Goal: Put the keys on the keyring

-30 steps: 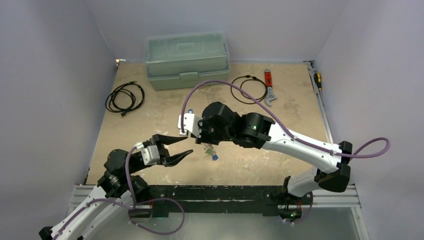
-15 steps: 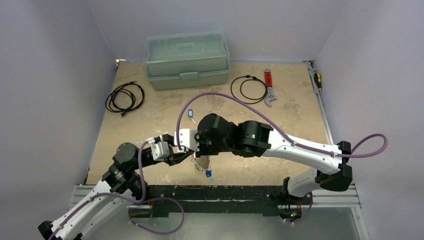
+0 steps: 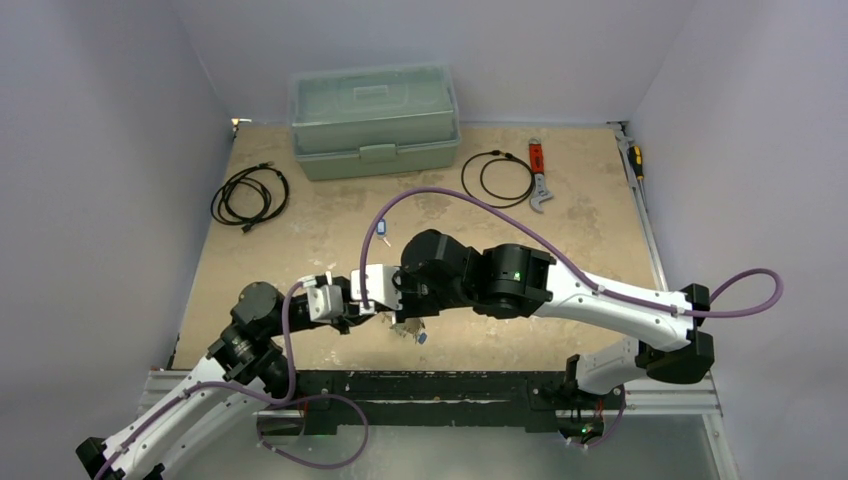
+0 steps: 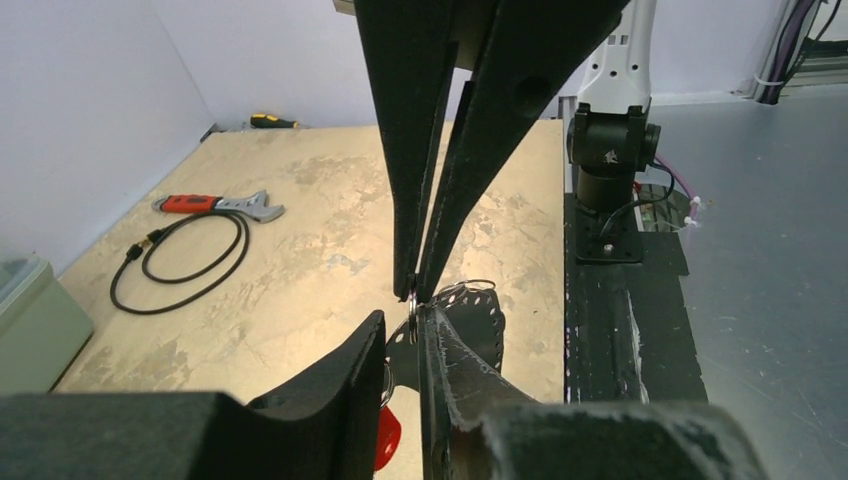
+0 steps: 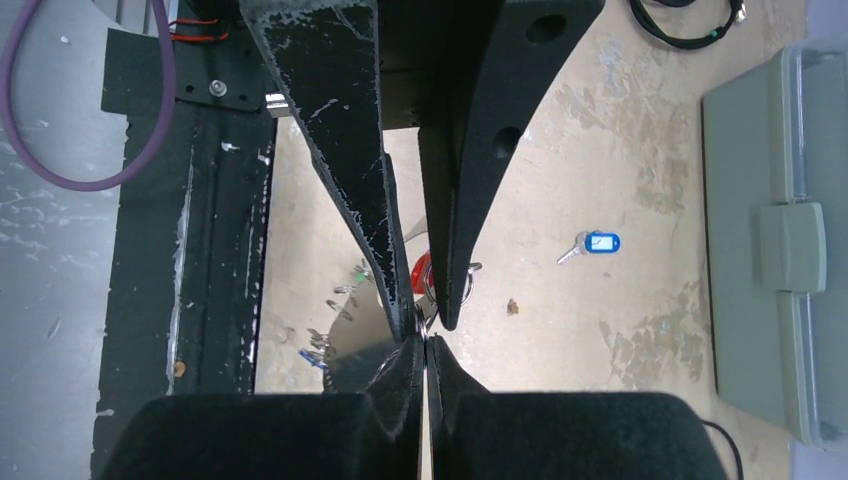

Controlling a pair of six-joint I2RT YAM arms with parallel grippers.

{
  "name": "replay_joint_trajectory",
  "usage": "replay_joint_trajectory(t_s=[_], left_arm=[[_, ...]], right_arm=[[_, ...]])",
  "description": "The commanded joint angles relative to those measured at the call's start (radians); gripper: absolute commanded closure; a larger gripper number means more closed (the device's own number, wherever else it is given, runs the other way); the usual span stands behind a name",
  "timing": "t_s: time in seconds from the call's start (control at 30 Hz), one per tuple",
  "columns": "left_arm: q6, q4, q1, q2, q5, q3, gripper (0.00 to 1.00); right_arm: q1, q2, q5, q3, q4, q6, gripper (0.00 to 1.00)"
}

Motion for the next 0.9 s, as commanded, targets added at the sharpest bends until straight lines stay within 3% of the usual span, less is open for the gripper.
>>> replay_joint_trajectory(t_s=[0.0,0.1,0.3,0.33,0.4,0.47,0.57,0.73,0.87], left_arm=[[0.001,0.045,-0.001,0.006,0.031,0.023,0.86],[0.000,0.046,-0.001,0.010,0.033,0.023,0.99],[0.014,0.032,-0.001,-0.006,0.028,0.032,1.00],[0.018,0.026,0.000,-0.014,0.023,0.033,1.00],[0.024,0.023,-0.001,-0.032,0.013,0.034,1.00],[0.025,0.022,-0.001,-0.049,0.006,0.033,1.00],[0.026,0.026,-0.001,-0.072,-0.001,0.032,1.00],[0.024,0.029,0.000,-0.095,-0.006,0.034,1.00],[0.012,0.050,0.000,-0.117,0.003,0.028,1.00]], right_arm=[[0.010,-0.038,-0.033,0.051,0.044,-0.017,1.00],[0.010,-0.036,-0.036,0.050,0.045,-0.018,1.00],[0.011,-0.040,-0.020,0.047,0.072,-0.007,1.00],[0.012,-0.045,-0.011,0.044,0.083,-0.001,0.96],[0.012,-0.061,0.012,0.040,0.107,0.012,0.73],[0.011,-0.098,0.047,0.015,0.149,0.022,0.57],[0.010,-0.192,0.046,-0.069,0.291,0.049,0.44],[-0.005,-0.366,0.003,-0.240,0.490,0.075,0.45],[-0.127,-0.455,-0.197,-0.347,0.578,0.131,0.51]])
